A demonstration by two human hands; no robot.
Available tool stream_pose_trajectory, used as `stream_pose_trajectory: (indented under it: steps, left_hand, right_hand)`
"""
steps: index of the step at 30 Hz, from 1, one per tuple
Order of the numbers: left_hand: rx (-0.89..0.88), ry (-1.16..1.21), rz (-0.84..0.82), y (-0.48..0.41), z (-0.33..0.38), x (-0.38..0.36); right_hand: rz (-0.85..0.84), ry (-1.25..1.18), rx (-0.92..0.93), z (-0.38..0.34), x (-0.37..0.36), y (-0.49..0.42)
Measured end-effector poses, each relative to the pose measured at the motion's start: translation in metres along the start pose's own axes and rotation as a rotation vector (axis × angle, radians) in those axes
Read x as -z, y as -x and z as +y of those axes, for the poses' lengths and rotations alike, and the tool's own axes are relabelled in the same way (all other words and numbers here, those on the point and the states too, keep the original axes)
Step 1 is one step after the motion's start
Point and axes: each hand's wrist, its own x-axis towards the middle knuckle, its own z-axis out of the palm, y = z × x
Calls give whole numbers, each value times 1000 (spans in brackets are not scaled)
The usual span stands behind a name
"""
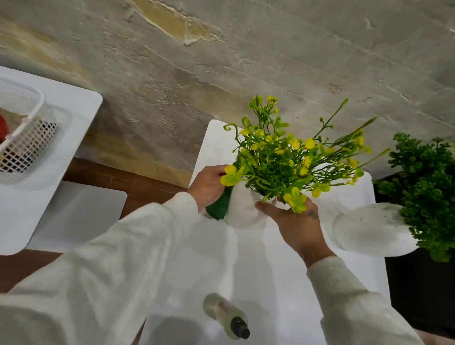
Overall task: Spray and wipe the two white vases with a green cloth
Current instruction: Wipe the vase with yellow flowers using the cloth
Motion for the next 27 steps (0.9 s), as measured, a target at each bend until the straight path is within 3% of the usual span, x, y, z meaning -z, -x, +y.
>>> stream_pose_trajectory:
  steps: [5,10,15,18,22,27]
  left_hand:
    - [305,81,91,7,-29,-2]
    - [189,284,67,24,-21,0]
    - [-63,20,61,12,3,-10]
    - [12,-2,28,1,6,-3]
    - [254,-94,55,3,-12,-1]
    - [226,-87,155,29,-33,-5]
  right_hand:
    - [-13,32,6,-5,2,1]
    - [2,12,-3,-4,1,3]
    - [4,40,-44,-7,2,5]
    - [-3,38,-61,-11,4,6]
    - [-4,7,-58,-12,4,8]
    - [-11,-27,-61,-9,3,9]
